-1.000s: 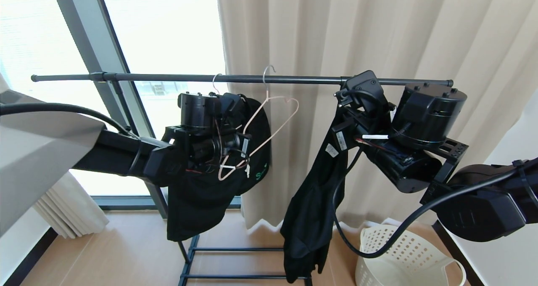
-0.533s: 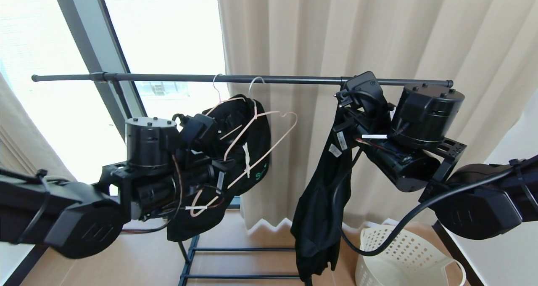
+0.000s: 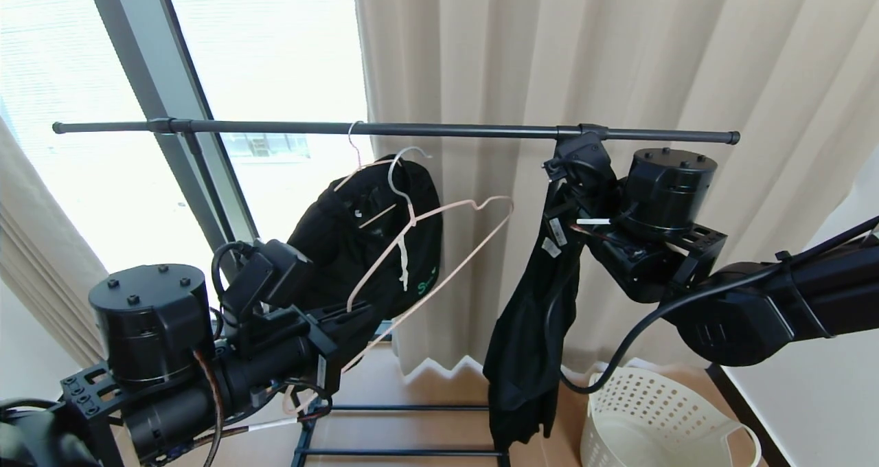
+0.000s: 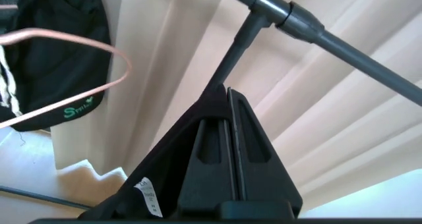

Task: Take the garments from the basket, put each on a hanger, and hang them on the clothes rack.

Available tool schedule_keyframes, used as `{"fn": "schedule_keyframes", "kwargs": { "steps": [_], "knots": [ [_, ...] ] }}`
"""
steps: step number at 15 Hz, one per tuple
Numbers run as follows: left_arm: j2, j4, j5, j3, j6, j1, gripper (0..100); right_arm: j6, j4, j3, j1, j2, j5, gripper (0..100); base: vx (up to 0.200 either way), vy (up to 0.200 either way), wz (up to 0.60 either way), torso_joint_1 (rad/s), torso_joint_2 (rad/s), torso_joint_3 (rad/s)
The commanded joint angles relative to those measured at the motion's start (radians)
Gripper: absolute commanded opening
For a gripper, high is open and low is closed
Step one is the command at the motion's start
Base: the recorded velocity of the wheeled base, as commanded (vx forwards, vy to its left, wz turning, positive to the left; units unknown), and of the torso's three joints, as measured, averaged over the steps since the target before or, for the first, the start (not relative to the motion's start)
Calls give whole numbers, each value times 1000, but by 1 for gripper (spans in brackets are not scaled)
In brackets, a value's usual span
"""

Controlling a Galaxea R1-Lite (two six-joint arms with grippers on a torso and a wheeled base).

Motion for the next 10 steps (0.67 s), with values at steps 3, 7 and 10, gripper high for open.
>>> {"fn": "schedule_keyframes", "kwargs": {
  "steps": [3,7,10],
  "knots": [
    [-15,-3,-45,35,6,-5,0,-8,-1,-13,-34,19,-23,0,0,0,0,0,0,0],
    [-14,-3,-111,64,33,-26,0,-6,-4,-47,-54,22,-69,0,0,0,0,0,0,0],
    [-17,-5,-114,69,33,-32,0,-12,-42,-52,-54,25,-73,0,0,0,0,0,0,0]
  ]
}}
